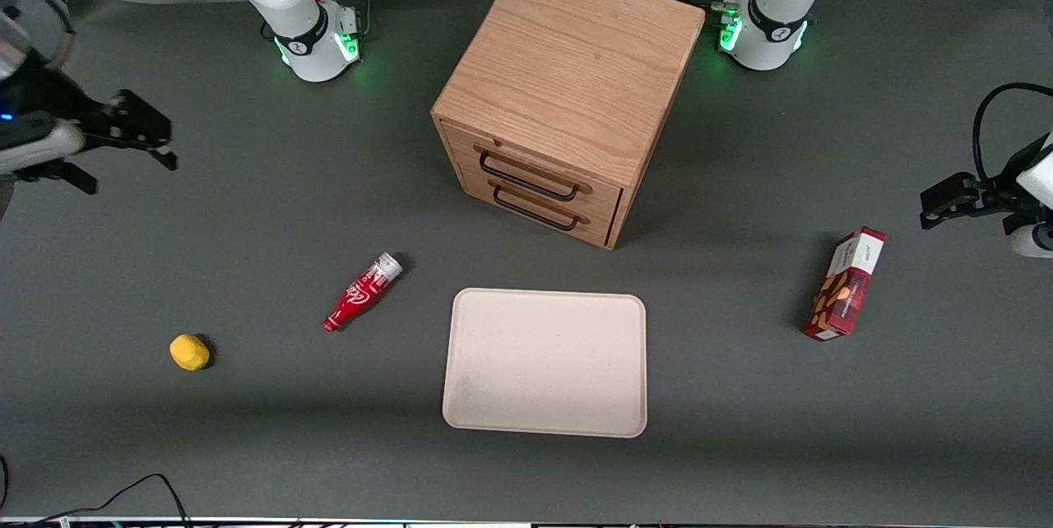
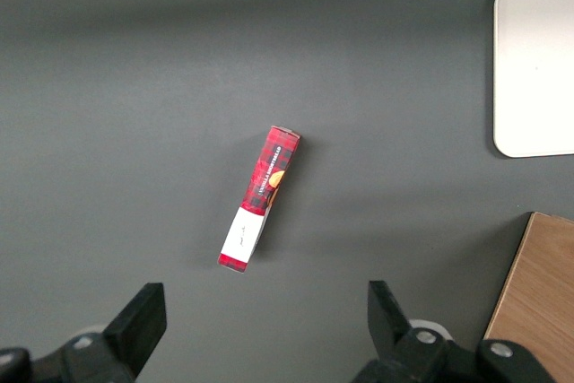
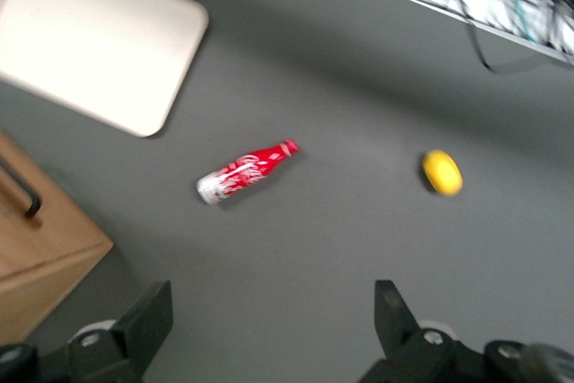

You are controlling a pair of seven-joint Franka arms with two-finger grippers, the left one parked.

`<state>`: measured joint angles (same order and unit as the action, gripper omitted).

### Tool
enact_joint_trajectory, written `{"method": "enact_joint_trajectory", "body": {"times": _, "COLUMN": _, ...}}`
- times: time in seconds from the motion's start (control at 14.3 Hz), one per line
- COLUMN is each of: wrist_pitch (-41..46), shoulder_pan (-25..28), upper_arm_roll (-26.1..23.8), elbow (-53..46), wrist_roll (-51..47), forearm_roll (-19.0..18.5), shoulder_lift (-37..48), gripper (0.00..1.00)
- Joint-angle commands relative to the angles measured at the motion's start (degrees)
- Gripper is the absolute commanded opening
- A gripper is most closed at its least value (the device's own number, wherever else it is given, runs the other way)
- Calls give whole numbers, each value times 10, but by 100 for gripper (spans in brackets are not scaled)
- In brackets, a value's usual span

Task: Open upper drawer
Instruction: 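Move the right gripper toward the upper drawer's black handle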

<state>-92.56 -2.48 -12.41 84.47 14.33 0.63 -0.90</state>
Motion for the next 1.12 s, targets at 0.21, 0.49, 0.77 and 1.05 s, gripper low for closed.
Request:
{"method": "enact_joint_trajectory", "body": {"times": 0.21, "wrist_pitch": 5, "shoulder_pan": 9, "upper_arm_roll": -160, "elbow": -55, "wrist_roll": 69, "forearm_roll": -72, "shoulder_lift": -98, "gripper": 100}}
{"method": "enact_joint_trajectory", "body": {"times": 0.49, "wrist_pitch": -26, "shoulder_pan": 19, "upper_arm_roll": -254, "elbow": -51, "wrist_roll": 69, "forearm_roll": -78, "shoulder_lift": -155, "gripper": 100}}
{"method": "enact_joint_trajectory", "body": {"times": 0.77, "wrist_pitch": -102, "shoulder_pan": 22, "upper_arm_roll": -307, "elbow": -49, "wrist_roll": 63, "forearm_roll": -87, "shoulder_lift": -235, "gripper": 100}}
{"method": "enact_joint_trajectory", "body": {"times": 1.05, "wrist_pitch": -164, "shoulder_pan": 39, "upper_arm_roll": -325, "elbow": -49, "wrist_roll": 61, "forearm_roll": -85, "shoulder_lift": -310, "gripper": 100}}
